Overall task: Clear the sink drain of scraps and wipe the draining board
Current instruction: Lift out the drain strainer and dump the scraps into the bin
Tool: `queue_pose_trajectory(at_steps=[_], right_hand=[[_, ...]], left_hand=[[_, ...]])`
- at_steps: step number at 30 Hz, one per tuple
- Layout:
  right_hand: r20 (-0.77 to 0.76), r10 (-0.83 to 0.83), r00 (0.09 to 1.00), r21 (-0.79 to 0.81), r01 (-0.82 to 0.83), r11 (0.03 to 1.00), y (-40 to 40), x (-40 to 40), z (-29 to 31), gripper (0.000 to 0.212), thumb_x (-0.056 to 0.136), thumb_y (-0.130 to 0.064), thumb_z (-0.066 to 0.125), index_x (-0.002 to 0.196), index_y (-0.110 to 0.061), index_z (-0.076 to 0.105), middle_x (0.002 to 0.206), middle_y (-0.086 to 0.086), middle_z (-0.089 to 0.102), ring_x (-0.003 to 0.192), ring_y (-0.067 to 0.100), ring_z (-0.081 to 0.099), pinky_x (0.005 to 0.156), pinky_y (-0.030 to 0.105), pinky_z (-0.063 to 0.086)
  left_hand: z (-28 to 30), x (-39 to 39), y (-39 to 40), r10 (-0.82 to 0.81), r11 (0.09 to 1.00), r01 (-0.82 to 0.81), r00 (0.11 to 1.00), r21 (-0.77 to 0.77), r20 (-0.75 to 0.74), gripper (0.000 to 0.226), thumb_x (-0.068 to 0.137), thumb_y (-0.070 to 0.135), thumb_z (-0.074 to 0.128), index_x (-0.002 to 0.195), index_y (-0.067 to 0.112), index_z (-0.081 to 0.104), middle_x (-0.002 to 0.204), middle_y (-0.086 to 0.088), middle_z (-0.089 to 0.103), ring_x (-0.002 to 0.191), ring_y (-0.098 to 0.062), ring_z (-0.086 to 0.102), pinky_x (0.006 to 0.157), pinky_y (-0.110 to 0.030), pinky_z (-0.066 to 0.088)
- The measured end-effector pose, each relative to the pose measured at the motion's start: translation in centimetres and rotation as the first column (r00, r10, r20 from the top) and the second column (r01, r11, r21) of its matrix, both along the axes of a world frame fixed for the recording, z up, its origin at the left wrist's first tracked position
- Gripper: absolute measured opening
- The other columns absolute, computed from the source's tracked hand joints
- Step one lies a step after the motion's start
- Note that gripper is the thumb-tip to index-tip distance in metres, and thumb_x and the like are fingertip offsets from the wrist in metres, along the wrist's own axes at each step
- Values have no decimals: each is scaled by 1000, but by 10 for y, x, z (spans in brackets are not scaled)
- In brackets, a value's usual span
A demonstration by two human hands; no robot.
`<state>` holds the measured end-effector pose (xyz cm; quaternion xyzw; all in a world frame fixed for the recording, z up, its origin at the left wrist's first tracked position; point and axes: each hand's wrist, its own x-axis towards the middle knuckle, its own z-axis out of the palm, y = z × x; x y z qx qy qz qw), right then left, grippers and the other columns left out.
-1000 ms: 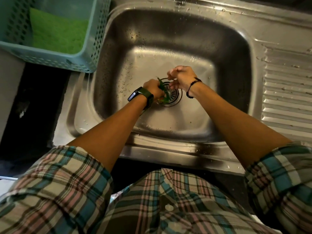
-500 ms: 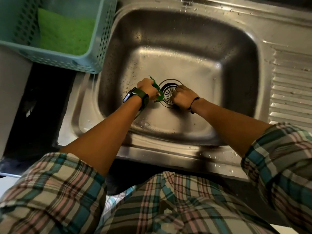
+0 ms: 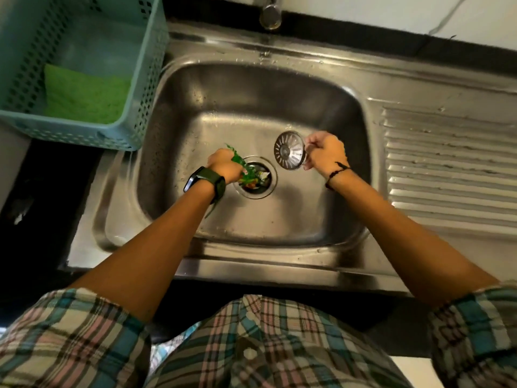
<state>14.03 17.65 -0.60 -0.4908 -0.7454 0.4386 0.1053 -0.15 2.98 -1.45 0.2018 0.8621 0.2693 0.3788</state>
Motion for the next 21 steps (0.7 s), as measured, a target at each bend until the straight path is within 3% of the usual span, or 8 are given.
queue_pose_trajectory(at_steps=[4,7,12,15,17,19,21], right_hand=[[-166,-239,957,-143,216,966,19,54,42,34,87,6,44,62,-15,53,55,8,56,27,3,51,35,18,48],[-171,-349,921,-148,326,934,37,101,65,35,88,6,47,59,-13,52,36,-3,54,25,2,47,32,17,45],[-14,-484,875,17,484,875,59,168,76,40,87,7,48,54,-15,49,52,7,48,26,6,48,31,17,44],[131,-485,864,124,471,873,64,184,71,37,86,8,47,56,-14,52,55,6,54,32,11,53,31,18,46],[210,-466,859,203,429,881,66,187,69,29,86,5,48,61,-5,58,60,15,60,31,6,56,33,19,49],[295,-441,848,326,345,880,66,187,69,20,84,3,49,74,10,65,77,30,67,63,24,71,57,34,60],[344,-434,833,437,267,859,63,185,73,22,84,1,48,84,14,66,89,34,67,85,43,64,70,41,52]], left_hand=[[-1,7,4,-48,999,49,998,7,-51,16,81,9,63,94,-1,64,105,-22,67,100,-35,62,85,-39,51],[-3,15,8,-72,997,74,993,19,-91,17,80,12,65,94,1,65,104,-22,67,99,-34,62,80,-36,48],[-4,38,15,-92,993,95,995,70,-50,24,81,8,65,101,-6,62,107,-28,65,102,-40,60,90,-46,51],[-2,46,14,-82,993,86,995,75,-49,21,83,5,60,102,-5,61,107,-26,64,102,-39,60,90,-47,50],[0,45,13,-64,995,67,997,71,-44,21,84,4,59,104,-4,60,109,-25,63,103,-37,59,91,-47,50],[2,40,11,-31,997,32,999,74,-22,22,84,2,58,104,-4,59,111,-24,62,104,-37,59,94,-49,50],[6,34,8,5,996,-4,1000,88,-10,22,82,-1,59,103,-6,59,112,-26,62,105,-38,59,94,-50,50]])
